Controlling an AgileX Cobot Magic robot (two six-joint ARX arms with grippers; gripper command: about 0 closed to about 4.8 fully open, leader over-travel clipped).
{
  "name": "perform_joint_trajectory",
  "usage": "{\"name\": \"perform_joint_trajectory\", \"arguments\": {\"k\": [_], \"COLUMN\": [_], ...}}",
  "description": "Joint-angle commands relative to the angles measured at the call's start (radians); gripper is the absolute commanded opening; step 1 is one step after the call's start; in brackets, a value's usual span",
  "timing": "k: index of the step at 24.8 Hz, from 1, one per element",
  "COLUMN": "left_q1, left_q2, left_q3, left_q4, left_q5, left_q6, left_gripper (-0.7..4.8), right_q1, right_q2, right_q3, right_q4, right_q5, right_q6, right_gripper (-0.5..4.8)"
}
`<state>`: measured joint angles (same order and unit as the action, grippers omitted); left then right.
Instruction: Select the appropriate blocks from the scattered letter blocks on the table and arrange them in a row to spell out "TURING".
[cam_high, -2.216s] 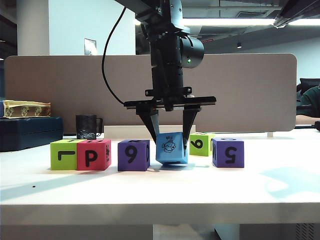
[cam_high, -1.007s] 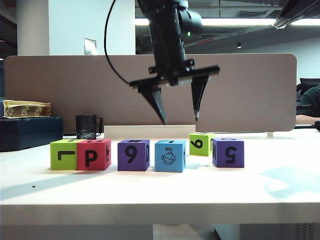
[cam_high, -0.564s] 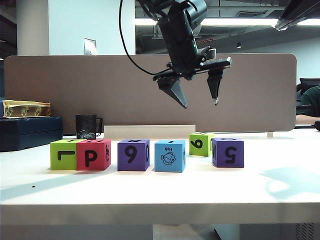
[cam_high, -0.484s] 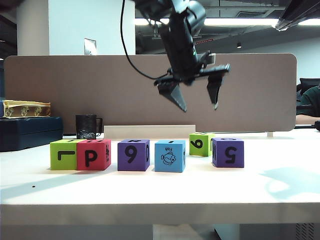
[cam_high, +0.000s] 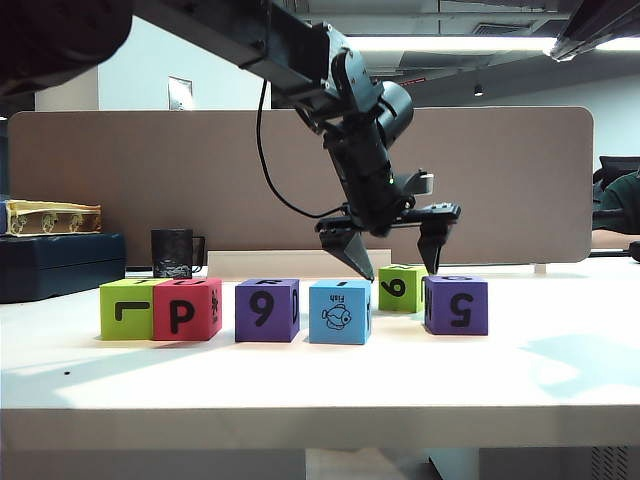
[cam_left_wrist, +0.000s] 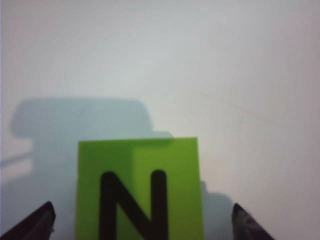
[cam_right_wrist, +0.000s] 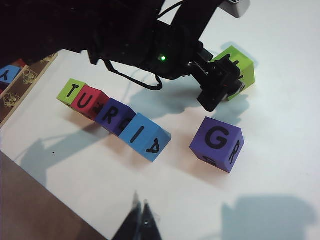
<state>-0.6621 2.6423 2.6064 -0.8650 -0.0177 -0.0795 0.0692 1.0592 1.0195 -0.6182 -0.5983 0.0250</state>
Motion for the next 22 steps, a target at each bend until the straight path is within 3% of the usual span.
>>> {"name": "perform_joint_trajectory", "arguments": {"k": [1,4,8,11,18,22], "left_q1": [0.001,0.001,0.001,0.001,0.0,0.0], "left_q2": [0.007,0.007,0.007,0.007,0.0,-0.05], "left_q3": [0.005,0.005,0.005,0.005,0.026,0.092], "left_q4": [0.03,0.048,0.04,0.035,-0.005,-0.13], "left_q5": [0.006,0.006,0.007,0.016,0.021,0.022], "left_q6": [-0.004,-0.006,-0.011,-0.01,-0.009,-0.011], "left_gripper": [4.3,3.3,3.21,2.35,2.32,2.32], "right_q1": [0.002,0.002,0.002,0.002,0.002,0.002], "right_q2": [-0.002,-0.002,-0.002,-0.002,-0.002,-0.002], "right_q3": [0.006,0.006,0.006,0.006,0.006,0.006], "right_q4": [0.01,0.01,0.01,0.01,0.01,0.01], "right_q5": [-0.003,-0.003,-0.003,-0.003,-0.003,-0.003], "right_q6": [-0.003,-0.003,-0.003,-0.003,-0.003,-0.003], "right_gripper": [-0.01,-0.01,-0.01,-0.01,-0.01,-0.01]}}
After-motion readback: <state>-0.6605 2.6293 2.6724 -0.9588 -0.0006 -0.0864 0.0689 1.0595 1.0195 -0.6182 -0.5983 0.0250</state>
